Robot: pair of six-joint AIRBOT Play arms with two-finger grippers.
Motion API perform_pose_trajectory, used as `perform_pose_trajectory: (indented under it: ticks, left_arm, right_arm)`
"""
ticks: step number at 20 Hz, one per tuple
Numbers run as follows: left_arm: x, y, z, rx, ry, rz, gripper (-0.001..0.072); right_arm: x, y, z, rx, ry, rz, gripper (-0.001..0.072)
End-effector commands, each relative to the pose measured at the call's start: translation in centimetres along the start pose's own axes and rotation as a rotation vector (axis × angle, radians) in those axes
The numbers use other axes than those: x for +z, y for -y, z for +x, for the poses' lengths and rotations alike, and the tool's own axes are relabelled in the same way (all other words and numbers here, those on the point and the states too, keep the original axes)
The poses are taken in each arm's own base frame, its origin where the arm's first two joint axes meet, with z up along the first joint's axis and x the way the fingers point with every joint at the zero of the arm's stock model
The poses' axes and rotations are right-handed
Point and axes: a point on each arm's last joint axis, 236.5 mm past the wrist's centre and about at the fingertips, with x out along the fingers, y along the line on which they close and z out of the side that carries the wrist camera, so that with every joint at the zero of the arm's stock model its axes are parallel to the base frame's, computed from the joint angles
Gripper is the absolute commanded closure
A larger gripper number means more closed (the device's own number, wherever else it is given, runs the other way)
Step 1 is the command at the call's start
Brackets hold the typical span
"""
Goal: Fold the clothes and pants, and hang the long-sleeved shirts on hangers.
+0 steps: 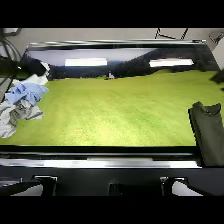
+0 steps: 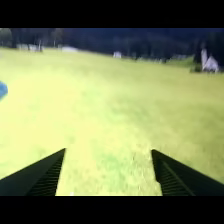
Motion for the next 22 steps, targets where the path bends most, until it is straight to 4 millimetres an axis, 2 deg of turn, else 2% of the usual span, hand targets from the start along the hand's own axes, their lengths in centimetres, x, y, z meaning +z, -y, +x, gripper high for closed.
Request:
perform_pose_trajectory:
  ticks: [1,2,3,4,6,22]
  left_arm:
    - [-10.7,0.9,4.1,-0.023,-0.452,0.018,-0.0001]
    - [-11.2,1.0,4.3,-0.033,-0.437,0.01,-0.0001]
    - [-11.0,1.0,4.5,-0.038,-0.373,0.005,0.0]
    - [-10.8,0.9,4.6,-0.04,-0.32,-0.001,0.0]
    - [-11.1,0.7,4.5,-0.038,-0.299,-0.006,0.0]
    - [-11.0,0.7,4.6,-0.039,-0.296,-0.007,0.0]
  right_arm:
    - [-10.1,-7.8,6.2,0.056,-0.387,-0.172,0.0041]
    - [-12.4,-7.6,7.1,0.027,-0.484,-0.198,0.0041]
    - [-13.7,-7.5,7.6,0.001,-0.536,-0.221,0.0041]
    - [-14.0,-7.1,7.8,-0.032,-0.547,-0.258,0.004]
    - [-13.6,-6.3,8.0,-0.074,-0.531,-0.301,0.004]
    - [-13.6,-6.3,8.0,-0.073,-0.532,-0.301,0.0039]
